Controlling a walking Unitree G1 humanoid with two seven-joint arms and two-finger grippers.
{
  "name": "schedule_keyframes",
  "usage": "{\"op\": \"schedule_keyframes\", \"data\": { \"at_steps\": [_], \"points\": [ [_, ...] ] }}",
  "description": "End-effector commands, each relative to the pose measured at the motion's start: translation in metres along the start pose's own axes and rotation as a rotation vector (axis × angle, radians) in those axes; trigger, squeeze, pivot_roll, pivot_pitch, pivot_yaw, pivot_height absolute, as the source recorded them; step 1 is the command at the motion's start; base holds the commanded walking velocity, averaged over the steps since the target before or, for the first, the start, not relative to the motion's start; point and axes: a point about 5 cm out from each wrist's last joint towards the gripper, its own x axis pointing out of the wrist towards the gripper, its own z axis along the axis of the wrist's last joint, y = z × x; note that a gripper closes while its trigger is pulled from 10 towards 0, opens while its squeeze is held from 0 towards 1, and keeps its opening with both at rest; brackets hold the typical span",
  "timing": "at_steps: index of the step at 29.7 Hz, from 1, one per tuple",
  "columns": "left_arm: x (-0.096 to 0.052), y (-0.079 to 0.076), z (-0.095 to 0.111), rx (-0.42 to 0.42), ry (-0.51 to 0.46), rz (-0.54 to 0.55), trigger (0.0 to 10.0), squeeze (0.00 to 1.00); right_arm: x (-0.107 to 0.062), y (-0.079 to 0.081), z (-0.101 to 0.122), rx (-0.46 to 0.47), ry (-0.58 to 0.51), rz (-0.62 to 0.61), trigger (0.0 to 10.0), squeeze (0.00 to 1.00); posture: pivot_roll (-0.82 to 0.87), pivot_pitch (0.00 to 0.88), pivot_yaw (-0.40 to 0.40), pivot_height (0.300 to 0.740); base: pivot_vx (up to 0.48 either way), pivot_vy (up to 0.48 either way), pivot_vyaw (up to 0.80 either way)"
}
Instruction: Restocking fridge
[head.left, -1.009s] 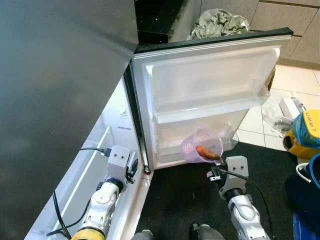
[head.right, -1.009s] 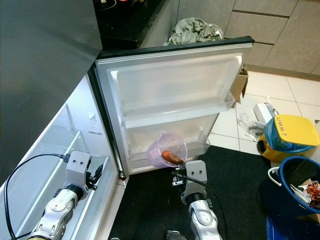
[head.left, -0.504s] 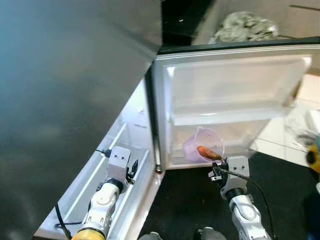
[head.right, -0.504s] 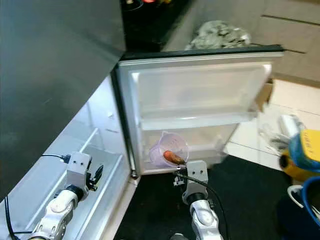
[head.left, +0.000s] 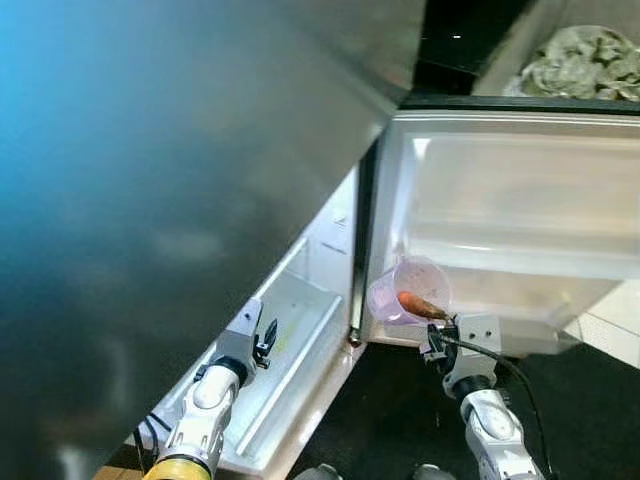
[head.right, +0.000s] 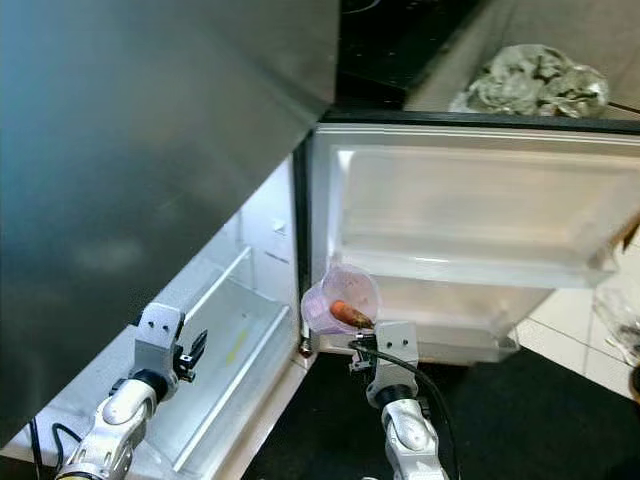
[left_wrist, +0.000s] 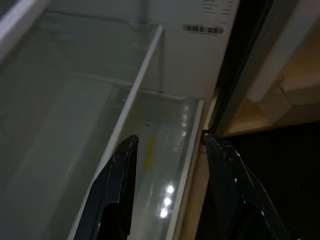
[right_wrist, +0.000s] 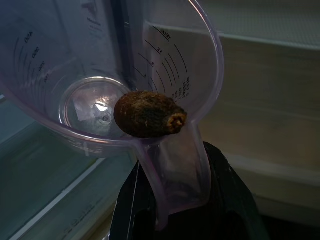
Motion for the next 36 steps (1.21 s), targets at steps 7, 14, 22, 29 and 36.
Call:
{"op": "schedule_keyframes", "data": {
  "at_steps": [7,14,22,29,36],
  "points": [
    [-0.0030,0.0008,-0.0076,0.005,0.033,-0.003,10.0,0.00,-0.0018,-0.0014,-0.0059,0.011,0.029,-0.017,10.0,0.00,-0.06,0.136,0.012,0.740,0.000,0.000,0.80],
    [-0.0027,0.0011,-0.0076,0.006,0.035,-0.001,10.0,0.00,-0.0012,-0.0026,-0.0059,0.019,0.032,-0.022,10.0,0.00,-0.06,0.136,0.012,0.740,0.000,0.000,0.57],
    [-0.0027,0.0005,-0.0082,0.005,0.039,-0.009,10.0,0.00,-0.0008,-0.0025,-0.0052,0.025,0.028,-0.023,10.0,0.00,-0.06,0.135,0.012,0.740,0.000,0.000,0.00],
    [-0.0026,-0.0007,-0.0092,0.010,0.041,-0.017,10.0,0.00,-0.0007,-0.0025,-0.0052,0.024,0.026,-0.017,10.0,0.00,-0.06,0.133,0.012,0.740,0.192,-0.295,0.00],
    [-0.0029,0.0004,-0.0102,0.010,0.044,-0.010,10.0,0.00,-0.0010,-0.0020,-0.0055,0.024,0.027,-0.012,10.0,0.00,-0.06,0.132,0.012,0.740,0.267,-0.395,0.00]
  ]
}}
